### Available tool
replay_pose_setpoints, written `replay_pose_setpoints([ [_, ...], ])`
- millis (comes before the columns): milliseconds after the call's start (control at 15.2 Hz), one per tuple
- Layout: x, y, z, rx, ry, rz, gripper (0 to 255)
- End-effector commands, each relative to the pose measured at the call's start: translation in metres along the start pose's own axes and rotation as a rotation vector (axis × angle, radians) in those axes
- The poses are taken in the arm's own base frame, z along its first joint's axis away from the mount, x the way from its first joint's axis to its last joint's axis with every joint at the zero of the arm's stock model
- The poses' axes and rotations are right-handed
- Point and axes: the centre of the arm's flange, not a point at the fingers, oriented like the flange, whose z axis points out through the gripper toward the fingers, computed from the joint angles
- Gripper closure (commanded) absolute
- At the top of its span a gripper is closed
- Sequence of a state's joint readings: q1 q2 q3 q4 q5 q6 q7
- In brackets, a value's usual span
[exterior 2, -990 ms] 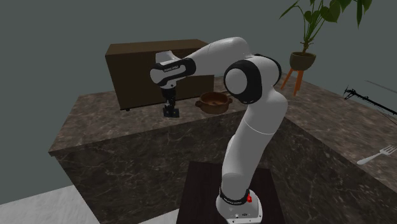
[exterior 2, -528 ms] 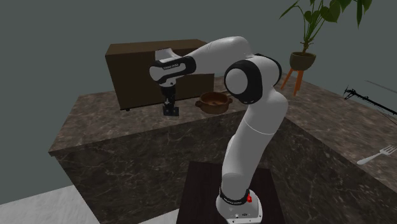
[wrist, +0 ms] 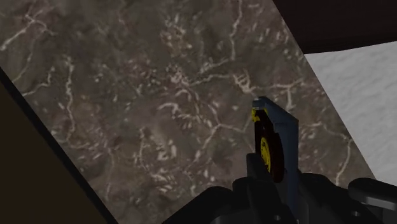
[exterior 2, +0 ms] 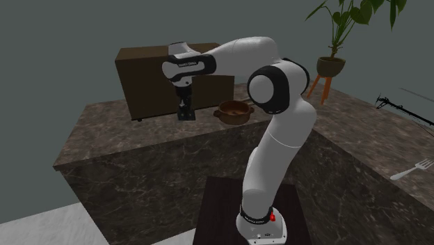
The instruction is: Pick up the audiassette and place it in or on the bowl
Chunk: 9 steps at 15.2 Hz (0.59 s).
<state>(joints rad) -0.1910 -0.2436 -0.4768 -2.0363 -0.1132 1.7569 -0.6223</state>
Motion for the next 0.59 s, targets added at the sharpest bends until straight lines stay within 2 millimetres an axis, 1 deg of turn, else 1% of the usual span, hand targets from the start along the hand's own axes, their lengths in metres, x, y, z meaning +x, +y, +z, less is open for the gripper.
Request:
replay_pose_setpoints([
  [0, 0.0, 0.0, -0.011, 0.0, 0.0, 0.0, 255],
  [528, -0.002, -0.002, -0.053, 0.0, 0.0, 0.0, 255],
])
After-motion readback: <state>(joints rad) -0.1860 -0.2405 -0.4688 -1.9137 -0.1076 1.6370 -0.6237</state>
